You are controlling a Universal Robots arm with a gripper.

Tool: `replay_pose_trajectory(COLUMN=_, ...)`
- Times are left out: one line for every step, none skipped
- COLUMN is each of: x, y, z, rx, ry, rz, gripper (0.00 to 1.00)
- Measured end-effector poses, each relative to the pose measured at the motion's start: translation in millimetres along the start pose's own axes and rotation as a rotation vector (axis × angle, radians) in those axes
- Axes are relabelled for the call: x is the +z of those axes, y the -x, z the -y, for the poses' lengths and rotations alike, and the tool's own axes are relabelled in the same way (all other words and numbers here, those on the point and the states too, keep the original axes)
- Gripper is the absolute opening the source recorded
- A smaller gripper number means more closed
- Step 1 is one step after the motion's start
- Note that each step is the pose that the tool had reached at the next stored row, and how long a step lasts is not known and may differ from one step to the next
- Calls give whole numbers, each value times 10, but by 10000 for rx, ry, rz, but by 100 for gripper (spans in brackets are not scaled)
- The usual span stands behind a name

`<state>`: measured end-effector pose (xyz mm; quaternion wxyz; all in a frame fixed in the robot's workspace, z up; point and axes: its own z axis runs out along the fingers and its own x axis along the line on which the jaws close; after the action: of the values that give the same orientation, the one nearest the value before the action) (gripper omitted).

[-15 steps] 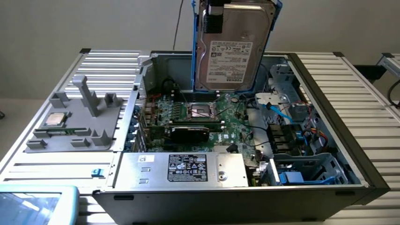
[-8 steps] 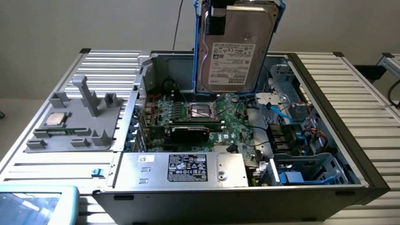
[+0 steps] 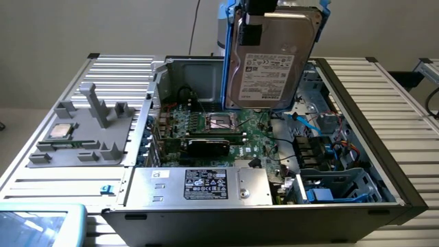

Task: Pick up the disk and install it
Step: 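Pick up the disk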

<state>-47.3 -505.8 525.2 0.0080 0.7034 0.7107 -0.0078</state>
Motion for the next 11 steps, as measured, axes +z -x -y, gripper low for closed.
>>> replay_pose_trajectory(x=0, y=28, z=-25, rx=1, ry=-1, rz=1, gripper=37)
replay_pose_trajectory(x=1, y=54, z=-50, rx=1, ry=0, rz=1, gripper=37)
replay_pose_trajectory(x=2, y=81, z=-79, rx=0, ry=0, rz=0, gripper=37)
replay_pose_trajectory(x=2, y=106, z=-108, rx=-1, ry=0, rz=0, gripper=37)
replay_pose_trajectory(x=2, y=130, z=-137, rx=1, ry=-1, rz=2, gripper=37)
replay_pose_trajectory(x=3, y=153, z=-164, rx=1, ry=0, rz=1, gripper=37)
replay_pose_trajectory(x=4, y=175, z=-192, rx=0, ry=0, rz=0, gripper=37)
replay_pose_trajectory(x=5, y=196, z=-219, rx=0, ry=0, rz=0, gripper=37)
replay_pose_trajectory(x=6, y=217, z=-245, rx=0, ry=0, rz=-2, gripper=37)
replay_pose_trajectory(x=7, y=238, z=-272, rx=0, ry=1, rz=-2, gripper=37)
replay_pose_trajectory(x=7, y=258, z=-299, rx=1, ry=2, rz=-2, gripper=37)
